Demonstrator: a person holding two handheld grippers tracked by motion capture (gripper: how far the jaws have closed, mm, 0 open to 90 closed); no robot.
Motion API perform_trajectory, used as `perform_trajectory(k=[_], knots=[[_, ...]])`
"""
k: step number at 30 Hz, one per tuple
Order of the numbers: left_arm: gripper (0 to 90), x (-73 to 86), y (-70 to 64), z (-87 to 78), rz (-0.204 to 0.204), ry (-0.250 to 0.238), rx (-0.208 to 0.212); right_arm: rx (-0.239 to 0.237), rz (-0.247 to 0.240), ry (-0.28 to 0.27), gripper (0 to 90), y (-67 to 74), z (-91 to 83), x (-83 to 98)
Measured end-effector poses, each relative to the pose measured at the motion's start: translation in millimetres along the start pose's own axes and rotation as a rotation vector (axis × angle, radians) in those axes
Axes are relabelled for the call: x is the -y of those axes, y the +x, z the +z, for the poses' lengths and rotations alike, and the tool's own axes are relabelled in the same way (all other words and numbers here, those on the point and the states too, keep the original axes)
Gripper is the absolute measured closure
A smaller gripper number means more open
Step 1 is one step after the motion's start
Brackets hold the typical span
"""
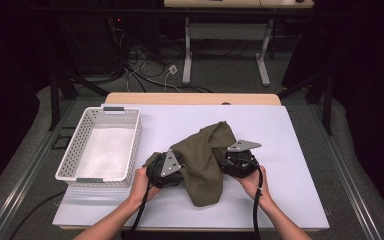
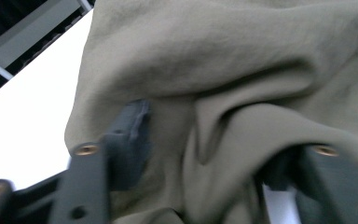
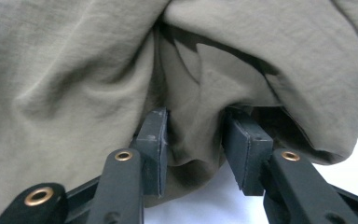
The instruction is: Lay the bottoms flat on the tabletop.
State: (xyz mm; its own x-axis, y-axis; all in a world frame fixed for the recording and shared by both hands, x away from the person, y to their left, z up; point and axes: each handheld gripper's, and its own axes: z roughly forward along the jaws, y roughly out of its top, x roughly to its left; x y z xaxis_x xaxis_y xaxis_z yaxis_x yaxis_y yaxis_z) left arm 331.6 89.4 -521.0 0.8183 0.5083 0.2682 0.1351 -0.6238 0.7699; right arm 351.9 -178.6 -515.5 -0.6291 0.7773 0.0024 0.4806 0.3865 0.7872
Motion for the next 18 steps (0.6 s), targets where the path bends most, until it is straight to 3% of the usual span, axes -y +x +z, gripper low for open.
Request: perform_trajectory(k=[3, 6, 9, 12, 18], knots=[[24.1, -2.5, -4.8, 0.3, 0.019, -0.007, -0.020, 0.003, 0.005, 0.001, 60.3, 0.8, 1.8, -0.1], [20.2, -5.7, -9.4, 4.0, 0.042, -0.002, -0.036, -0.004, 0.005, 0.010, 58.3, 2.1, 4.0, 0.5], [22.0, -7.0, -12.7, 9.6, 0.057, -0.007, -0.041, -0.009, 0.000, 0.019, 56.6, 3.2, 6.2, 1.4], [37.4, -6.1, -14.9, 12.4, 0.077, -0.028, -0.059, -0.015, -0.007, 0.017, 59.5, 5.3, 8.0, 1.7], [69.6, -3.5, -10.0, 6.5, 0.066, -0.079, -0.046, -0.018, -0.021, 0.012, 82.9, 8.6, 8.5, 2.1]])
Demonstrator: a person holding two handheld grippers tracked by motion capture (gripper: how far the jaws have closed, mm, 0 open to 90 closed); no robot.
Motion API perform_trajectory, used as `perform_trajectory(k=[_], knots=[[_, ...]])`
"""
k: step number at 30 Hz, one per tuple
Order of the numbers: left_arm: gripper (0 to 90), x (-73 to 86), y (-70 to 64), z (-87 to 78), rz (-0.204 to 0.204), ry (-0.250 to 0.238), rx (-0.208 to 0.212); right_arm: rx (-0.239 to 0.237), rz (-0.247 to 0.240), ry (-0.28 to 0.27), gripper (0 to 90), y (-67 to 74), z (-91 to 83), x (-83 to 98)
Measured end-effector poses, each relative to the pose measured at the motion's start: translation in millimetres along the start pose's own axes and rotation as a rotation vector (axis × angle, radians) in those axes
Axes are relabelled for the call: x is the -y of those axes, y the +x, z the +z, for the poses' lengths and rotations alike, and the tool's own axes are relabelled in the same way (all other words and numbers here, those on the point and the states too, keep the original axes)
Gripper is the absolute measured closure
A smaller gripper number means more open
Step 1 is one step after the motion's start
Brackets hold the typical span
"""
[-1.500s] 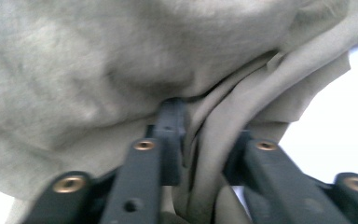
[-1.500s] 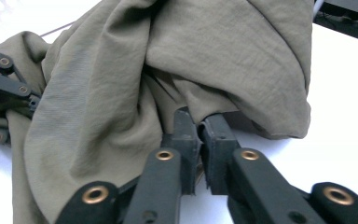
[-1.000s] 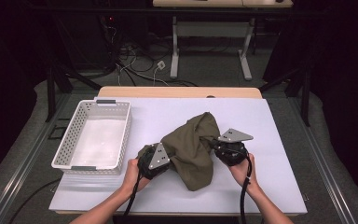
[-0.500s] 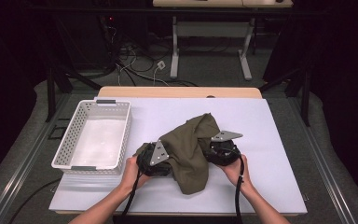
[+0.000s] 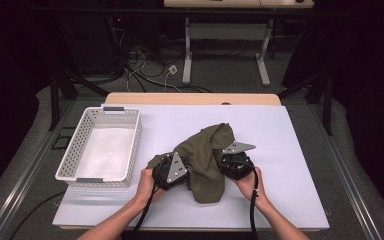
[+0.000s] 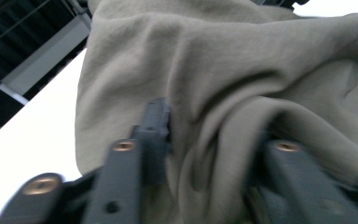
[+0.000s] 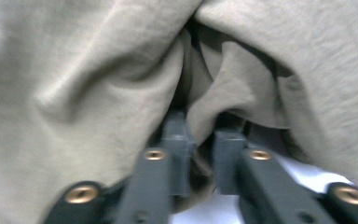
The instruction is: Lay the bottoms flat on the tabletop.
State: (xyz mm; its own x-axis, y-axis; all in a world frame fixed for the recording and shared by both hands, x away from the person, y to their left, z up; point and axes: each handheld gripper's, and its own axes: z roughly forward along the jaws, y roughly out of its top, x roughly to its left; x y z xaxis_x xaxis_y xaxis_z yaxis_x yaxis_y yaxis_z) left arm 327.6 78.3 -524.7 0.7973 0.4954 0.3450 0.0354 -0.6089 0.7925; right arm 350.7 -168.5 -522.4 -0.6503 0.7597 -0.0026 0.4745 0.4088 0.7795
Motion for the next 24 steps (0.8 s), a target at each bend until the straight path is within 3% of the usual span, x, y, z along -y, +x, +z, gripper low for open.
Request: perform_trajectory(k=[3, 8, 12, 14, 16, 18, 21, 23, 24], knots=[[84.4, 0.6, 3.8, -2.8, -0.035, -0.014, 0.033, 0.008, -0.007, -0.009, 86.5, 1.5, -3.2, -0.8], [86.3, -2.2, 10.4, -11.0, -0.096, -0.056, 0.040, 0.015, -0.017, -0.026, 87.2, 0.4, -15.2, -3.2], [86.5, -4.2, 23.2, -22.1, -0.186, -0.114, 0.017, 0.032, -0.020, -0.036, 87.2, -2.6, -28.2, -4.8], [86.5, -2.3, 29.8, -23.1, -0.226, -0.113, -0.007, 0.039, -0.015, -0.033, 87.0, -6.4, -32.4, -5.7], [85.9, 1.2, 33.1, -17.4, -0.241, -0.071, -0.014, 0.059, -0.005, -0.026, 84.6, -9.7, -29.4, -4.3], [82.1, 5.7, 32.8, -9.2, -0.258, -0.033, -0.014, 0.045, 0.019, -0.005, 76.3, -11.5, -19.6, -2.1], [67.8, 8.2, 31.7, -2.2, -0.237, 0.023, -0.013, 0.026, 0.015, 0.034, 59.0, -7.8, -3.9, 1.2], [52.5, 8.7, 32.9, -1.6, -0.238, 0.025, -0.003, 0.021, 0.003, 0.053, 59.1, -4.8, 2.9, 2.4], [46.9, 9.1, 33.6, -1.8, -0.240, 0.021, 0.004, 0.018, -0.004, 0.059, 64.0, -3.6, 5.2, 2.8]])
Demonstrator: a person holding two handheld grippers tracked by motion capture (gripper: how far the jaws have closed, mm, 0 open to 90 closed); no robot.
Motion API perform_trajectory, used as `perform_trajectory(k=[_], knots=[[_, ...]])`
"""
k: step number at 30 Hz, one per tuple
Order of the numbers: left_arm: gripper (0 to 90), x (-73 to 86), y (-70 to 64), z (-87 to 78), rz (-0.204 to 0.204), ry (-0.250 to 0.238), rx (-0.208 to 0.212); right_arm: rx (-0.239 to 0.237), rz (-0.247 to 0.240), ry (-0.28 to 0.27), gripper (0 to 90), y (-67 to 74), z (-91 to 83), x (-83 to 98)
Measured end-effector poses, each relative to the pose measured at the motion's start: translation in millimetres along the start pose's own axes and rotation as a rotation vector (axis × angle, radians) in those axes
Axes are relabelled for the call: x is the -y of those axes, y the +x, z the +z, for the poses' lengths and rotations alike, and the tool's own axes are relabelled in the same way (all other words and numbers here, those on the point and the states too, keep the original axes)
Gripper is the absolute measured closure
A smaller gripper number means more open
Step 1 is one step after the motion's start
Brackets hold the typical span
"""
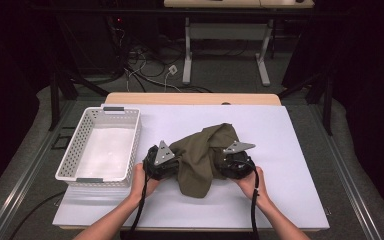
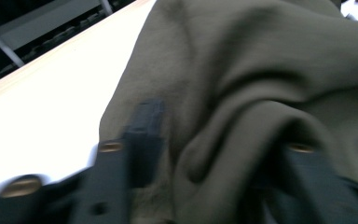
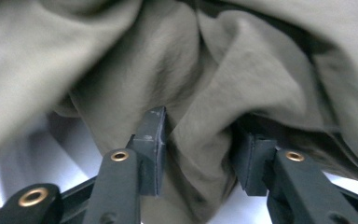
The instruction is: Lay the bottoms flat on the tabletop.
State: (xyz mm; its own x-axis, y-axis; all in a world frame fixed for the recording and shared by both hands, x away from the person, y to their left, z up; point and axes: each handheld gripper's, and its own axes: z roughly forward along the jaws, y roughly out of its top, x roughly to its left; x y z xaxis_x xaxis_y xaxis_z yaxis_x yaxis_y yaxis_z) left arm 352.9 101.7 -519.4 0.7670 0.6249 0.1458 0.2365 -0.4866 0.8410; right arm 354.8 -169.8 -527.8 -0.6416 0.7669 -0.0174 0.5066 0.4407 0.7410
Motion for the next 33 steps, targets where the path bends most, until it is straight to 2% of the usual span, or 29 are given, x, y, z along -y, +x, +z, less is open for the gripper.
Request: perform_trajectory(k=[1, 2, 3, 4, 6, 7, 9, 13, 14, 16, 17, 19, 20, 21, 22, 24, 25, 27, 29, 30, 32, 33], knots=[[43.2, 0.5, 0.6, 0.0, 0.004, 0.000, 0.011, 0.001, -0.005, 0.001, 71.4, 1.6, 0.9, 0.4], [43.5, 1.5, 1.0, 0.4, 0.017, -0.002, 0.019, 0.002, -0.014, 0.000, 77.1, 2.4, 1.0, 0.7], [46.5, 2.6, 0.8, 0.8, 0.024, -0.005, 0.026, 0.003, -0.017, 0.003, 81.8, 3.0, -0.1, 0.5], [53.1, 3.3, 0.9, 1.2, 0.030, -0.002, 0.035, 0.004, -0.021, 0.000, 84.4, 3.0, -1.9, 0.3], [66.2, 4.2, -0.8, 1.0, 0.038, -0.010, 0.046, 0.002, -0.027, -0.005, 86.1, 2.9, -7.3, -0.6], [71.6, 4.2, -2.8, 0.3, 0.052, -0.012, 0.037, 0.005, -0.030, -0.011, 86.4, 2.7, -10.9, -0.9], [77.8, 3.3, -5.7, -1.8, 0.064, -0.016, 0.028, 0.008, -0.032, -0.023, 86.6, 1.7, -18.1, -1.8], [82.5, 0.7, -5.7, -8.0, 0.048, -0.048, 0.004, 0.036, -0.025, -0.044, 86.7, -5.1, -29.9, -2.3], [82.7, 0.2, -4.5, -9.1, 0.039, -0.053, -0.012, 0.044, -0.022, -0.049, 86.7, -8.4, -31.5, -2.2], [82.6, 0.1, 0.5, -9.3, 0.007, -0.054, -0.017, 0.061, -0.002, -0.051, 86.1, -13.9, -33.0, -1.1], [81.9, 0.5, 2.7, -8.2, -0.002, -0.048, -0.017, 0.064, 0.007, -0.042, 82.5, -15.8, -31.3, -0.3], [74.6, 1.8, 4.5, -5.6, -0.016, -0.032, -0.007, 0.046, 0.013, -0.030, 71.0, -16.4, -25.9, 1.8], [68.7, 1.8, 3.9, -4.9, -0.013, -0.019, -0.005, 0.035, 0.007, -0.018, 60.3, -14.6, -24.2, 2.1], [61.2, 1.6, 2.8, -5.1, -0.005, -0.012, -0.006, 0.028, 0.007, -0.012, 52.1, -11.7, -23.3, 1.8], [54.1, 1.0, 1.6, -5.2, 0.007, -0.005, 0.007, 0.008, 0.000, -0.014, 47.5, -8.4, -22.3, 1.2], [42.6, -0.2, -1.1, -6.6, 0.026, -0.001, 0.016, -0.018, -0.027, -0.008, 33.4, -0.9, -21.3, -0.7], [38.2, -0.9, -2.4, -6.8, 0.031, -0.002, 0.039, -0.027, -0.037, -0.005, 28.8, 2.5, -19.8, -1.6], [28.8, -2.4, -7.9, -6.5, 0.057, -0.005, 0.039, -0.028, -0.056, 0.005, 21.1, 9.2, -15.3, -2.3], [25.9, -4.2, -12.7, -4.8, 0.081, -0.010, 0.058, -0.008, -0.079, 0.017, 20.0, 14.7, -9.4, -2.8], [26.0, -4.8, -15.1, -3.5, 0.094, -0.010, 0.056, 0.000, -0.088, 0.018, 23.0, 16.4, -6.8, -2.6], [31.1, -4.3, -19.1, 0.5, 0.116, -0.013, 0.068, 0.026, -0.103, 0.026, 36.0, 18.2, -2.3, -2.2], [37.5, -3.4, -21.3, 2.5, 0.133, -0.009, 0.056, 0.029, -0.100, 0.020, 44.1, 18.3, -1.1, -1.4]])
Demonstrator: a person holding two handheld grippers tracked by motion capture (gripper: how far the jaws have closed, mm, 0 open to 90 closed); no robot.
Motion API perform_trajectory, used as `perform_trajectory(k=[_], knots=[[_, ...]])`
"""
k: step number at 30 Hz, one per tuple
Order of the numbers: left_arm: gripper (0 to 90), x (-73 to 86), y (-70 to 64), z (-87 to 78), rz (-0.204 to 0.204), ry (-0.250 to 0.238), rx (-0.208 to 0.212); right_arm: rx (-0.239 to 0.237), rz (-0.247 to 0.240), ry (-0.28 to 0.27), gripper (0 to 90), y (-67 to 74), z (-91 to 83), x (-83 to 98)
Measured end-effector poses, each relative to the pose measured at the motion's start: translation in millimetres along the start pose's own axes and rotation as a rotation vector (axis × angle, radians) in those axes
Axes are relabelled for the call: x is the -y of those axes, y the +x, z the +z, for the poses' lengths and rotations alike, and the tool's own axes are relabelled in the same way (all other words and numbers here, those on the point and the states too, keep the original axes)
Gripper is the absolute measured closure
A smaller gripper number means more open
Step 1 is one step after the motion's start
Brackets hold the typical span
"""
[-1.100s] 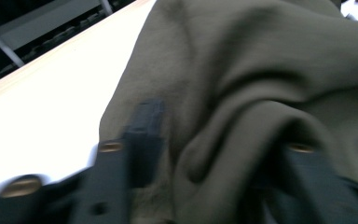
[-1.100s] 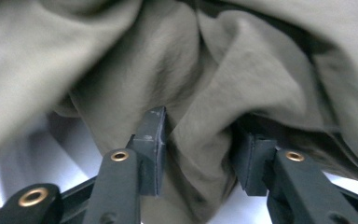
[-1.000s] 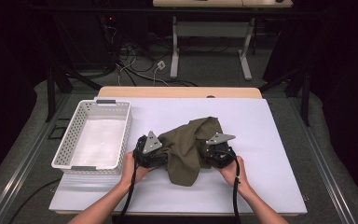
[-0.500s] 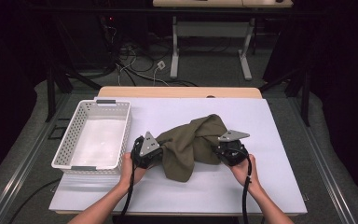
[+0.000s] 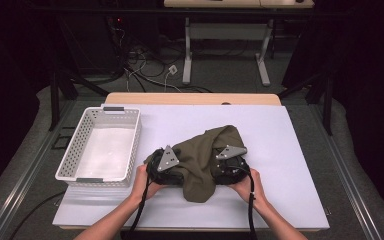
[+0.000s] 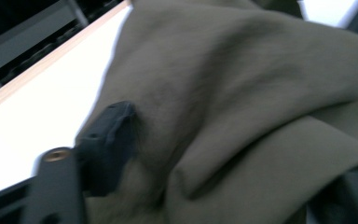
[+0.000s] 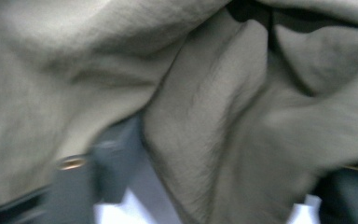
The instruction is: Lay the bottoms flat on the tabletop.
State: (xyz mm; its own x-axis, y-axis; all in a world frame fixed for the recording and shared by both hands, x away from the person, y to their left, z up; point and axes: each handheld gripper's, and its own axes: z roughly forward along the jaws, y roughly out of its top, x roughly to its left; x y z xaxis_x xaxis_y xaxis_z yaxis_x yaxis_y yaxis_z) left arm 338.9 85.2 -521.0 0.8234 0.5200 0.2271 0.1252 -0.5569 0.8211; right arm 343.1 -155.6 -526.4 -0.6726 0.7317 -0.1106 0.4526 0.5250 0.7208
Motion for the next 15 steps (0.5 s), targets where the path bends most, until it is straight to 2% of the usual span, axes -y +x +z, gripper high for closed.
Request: perform_trajectory(k=[3, 5, 7, 10, 15], knots=[[57.7, 2.5, -1.9, 1.8, 0.004, -0.024, 0.017, 0.013, -0.001, -0.011, 62.0, -0.2, 1.7, 1.8], [69.0, 2.6, -1.9, 0.6, 0.018, -0.028, 0.004, 0.008, 0.009, -0.014, 71.5, -3.0, 1.8, 2.9], [80.1, 4.0, 2.4, -2.1, -0.002, -0.041, 0.016, 0.010, 0.009, -0.017, 79.4, -6.4, 0.3, 3.6], [85.6, 5.3, 8.5, -6.8, -0.053, -0.073, 0.020, 0.019, 0.012, -0.020, 84.9, -9.5, -4.1, 3.8], [86.2, 2.9, 15.5, -18.3, -0.106, -0.129, -0.038, 0.035, 0.010, -0.031, 85.7, -15.2, -17.3, 3.2]])
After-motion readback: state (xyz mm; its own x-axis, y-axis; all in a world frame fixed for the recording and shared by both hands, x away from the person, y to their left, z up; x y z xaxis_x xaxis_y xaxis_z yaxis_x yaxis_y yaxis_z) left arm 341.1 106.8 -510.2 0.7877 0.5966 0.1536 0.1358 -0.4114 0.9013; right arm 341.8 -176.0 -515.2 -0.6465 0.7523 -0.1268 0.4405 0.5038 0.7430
